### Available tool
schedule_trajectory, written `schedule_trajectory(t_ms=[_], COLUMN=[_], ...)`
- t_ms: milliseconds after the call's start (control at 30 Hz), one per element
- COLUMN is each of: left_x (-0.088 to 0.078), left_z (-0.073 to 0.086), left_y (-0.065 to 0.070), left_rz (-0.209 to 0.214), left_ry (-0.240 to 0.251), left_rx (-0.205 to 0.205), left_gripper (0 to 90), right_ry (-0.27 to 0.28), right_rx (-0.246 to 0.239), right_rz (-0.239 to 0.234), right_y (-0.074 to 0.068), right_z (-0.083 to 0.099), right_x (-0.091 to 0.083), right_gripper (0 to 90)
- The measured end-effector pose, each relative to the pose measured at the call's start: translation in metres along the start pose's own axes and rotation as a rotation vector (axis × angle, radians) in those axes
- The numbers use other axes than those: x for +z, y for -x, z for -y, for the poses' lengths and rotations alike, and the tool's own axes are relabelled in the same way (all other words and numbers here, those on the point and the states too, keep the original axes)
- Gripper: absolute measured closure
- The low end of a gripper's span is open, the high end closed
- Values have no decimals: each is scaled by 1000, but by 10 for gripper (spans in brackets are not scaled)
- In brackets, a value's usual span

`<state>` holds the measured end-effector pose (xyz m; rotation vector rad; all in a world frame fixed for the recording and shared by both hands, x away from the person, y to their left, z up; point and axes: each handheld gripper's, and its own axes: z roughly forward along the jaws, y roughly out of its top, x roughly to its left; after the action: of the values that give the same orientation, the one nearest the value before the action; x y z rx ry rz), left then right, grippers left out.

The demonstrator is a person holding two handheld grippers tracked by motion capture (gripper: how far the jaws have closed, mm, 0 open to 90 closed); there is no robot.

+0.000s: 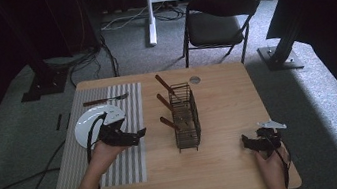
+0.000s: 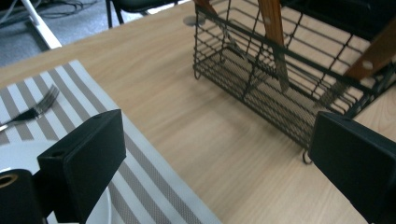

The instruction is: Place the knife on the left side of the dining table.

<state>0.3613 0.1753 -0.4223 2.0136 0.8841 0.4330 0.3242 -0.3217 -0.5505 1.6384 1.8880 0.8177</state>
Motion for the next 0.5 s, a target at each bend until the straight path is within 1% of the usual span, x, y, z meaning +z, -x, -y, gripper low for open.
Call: schedule_trajectory(t_ms=[67, 100, 333, 467, 500], left_x=[1, 3, 10, 14, 14], left_z=[-3, -7, -19, -29, -29], left_y=[0, 0, -2, -2, -2], left_rz=[5, 18, 26, 41, 41], left_ry=[4, 12, 23, 33, 33], left_rx=[3, 0, 6, 6, 6], left_gripper=[48, 48, 48, 55, 55], right_ry=[0, 0, 1, 1, 0], right_rx=[0, 0, -2, -1, 0], right_rz=[0, 0, 0, 0, 0], right_y=[0, 0, 0, 0, 0], right_z=[0, 0, 0, 0, 0], right_x=[0, 0, 0, 0, 0], right_gripper=[111, 111, 111, 111, 111])
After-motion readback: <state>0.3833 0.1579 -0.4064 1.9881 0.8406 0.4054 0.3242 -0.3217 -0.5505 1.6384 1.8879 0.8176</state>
